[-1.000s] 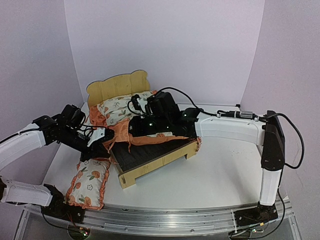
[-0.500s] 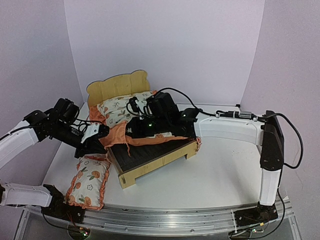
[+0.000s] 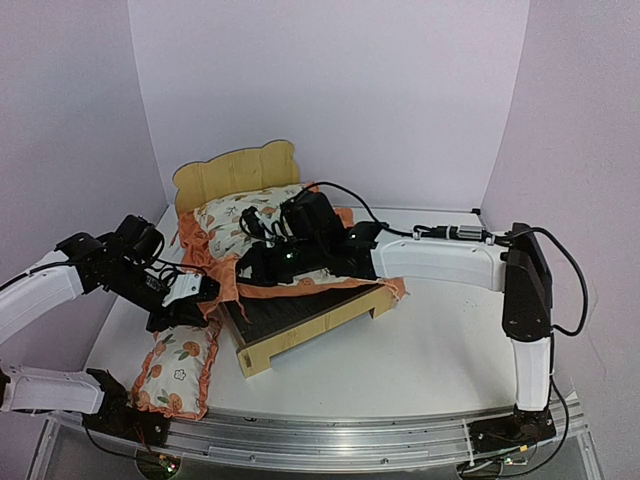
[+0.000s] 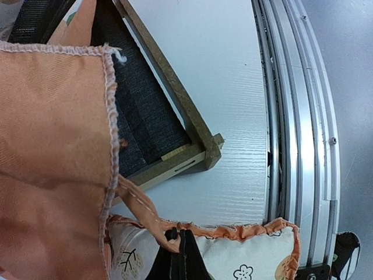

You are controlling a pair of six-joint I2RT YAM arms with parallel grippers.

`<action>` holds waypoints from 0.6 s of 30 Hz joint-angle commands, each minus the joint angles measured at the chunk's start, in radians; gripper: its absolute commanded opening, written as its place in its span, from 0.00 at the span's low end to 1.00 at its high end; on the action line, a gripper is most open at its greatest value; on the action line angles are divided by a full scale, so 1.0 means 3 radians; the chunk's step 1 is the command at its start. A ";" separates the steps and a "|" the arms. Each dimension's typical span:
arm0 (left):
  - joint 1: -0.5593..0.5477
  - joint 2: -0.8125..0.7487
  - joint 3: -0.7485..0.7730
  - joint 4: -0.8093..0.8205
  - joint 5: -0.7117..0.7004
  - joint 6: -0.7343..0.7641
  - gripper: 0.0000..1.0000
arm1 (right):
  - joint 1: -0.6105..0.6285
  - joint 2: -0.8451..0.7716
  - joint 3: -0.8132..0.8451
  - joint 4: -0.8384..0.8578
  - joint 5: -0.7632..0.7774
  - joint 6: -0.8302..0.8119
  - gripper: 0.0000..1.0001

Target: Set up the pet bed

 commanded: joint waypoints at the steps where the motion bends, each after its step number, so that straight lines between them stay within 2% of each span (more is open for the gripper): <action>1: 0.0011 -0.0036 -0.0153 0.0139 -0.0068 0.0152 0.05 | 0.0061 -0.0064 0.0124 0.0203 -0.0104 -0.0028 0.00; 4: 0.0010 -0.0017 -0.0309 0.0479 -0.0226 0.0028 0.41 | 0.0060 -0.0070 0.0048 0.0203 0.0053 -0.0037 0.00; 6: 0.0009 -0.0017 -0.0281 0.0672 -0.0235 -0.0105 0.50 | 0.0060 -0.0072 -0.0001 0.0203 0.0159 -0.0026 0.00; 14: 0.0007 -0.0296 -0.0300 0.1133 0.0084 -0.0499 0.54 | 0.0061 -0.0027 -0.0076 0.0203 0.0241 0.0010 0.00; 18: 0.0007 -0.0361 -0.0320 0.1395 -0.0023 -0.0696 0.56 | 0.0061 0.0002 -0.0101 0.0203 0.0249 0.0048 0.00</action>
